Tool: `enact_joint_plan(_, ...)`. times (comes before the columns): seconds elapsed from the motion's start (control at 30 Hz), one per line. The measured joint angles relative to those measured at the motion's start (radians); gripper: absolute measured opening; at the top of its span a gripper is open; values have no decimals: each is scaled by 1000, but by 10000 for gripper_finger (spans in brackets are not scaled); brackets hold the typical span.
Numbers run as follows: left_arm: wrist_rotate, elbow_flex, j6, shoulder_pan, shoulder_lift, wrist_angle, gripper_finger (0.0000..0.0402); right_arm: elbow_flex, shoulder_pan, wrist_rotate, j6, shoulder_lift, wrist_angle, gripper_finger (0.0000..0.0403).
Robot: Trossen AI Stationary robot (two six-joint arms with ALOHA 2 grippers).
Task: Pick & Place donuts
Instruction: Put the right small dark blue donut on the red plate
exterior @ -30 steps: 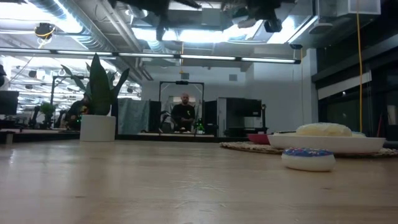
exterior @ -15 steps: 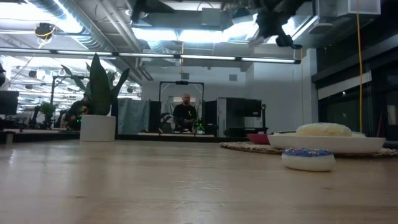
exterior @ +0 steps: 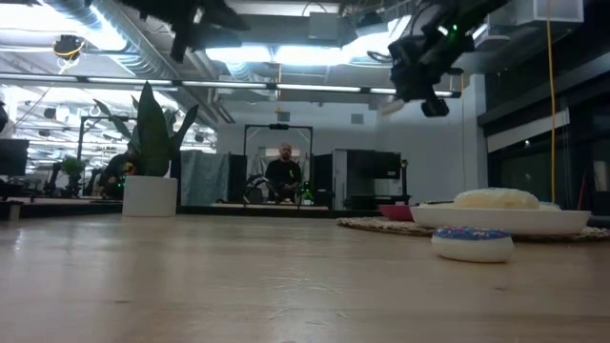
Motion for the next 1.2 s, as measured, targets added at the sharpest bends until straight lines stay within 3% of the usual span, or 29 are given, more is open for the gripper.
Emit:
enact_joint_plan(0.2,-1,-181,-10,1,-87,120,157,-196,-31,-8,6,-41,80,21)
enact_joint_plan(0.4,46,-285,-58,4,-112,138,162,-372,-71,-33,25,-75,211,18)
enact_joint_plan(0.53,85,-330,-107,6,-111,165,165,-447,-77,21,41,-74,304,20)
enact_joint_plan(0.77,88,-338,-108,6,-111,165,164,-540,-77,151,51,-74,394,17)
enact_joint_plan(0.93,88,-338,-104,6,-111,165,161,-601,-76,169,54,-74,442,18)
enact_joint_plan(1.2,87,-338,-110,6,-110,165,166,-622,-13,292,57,-73,484,19)
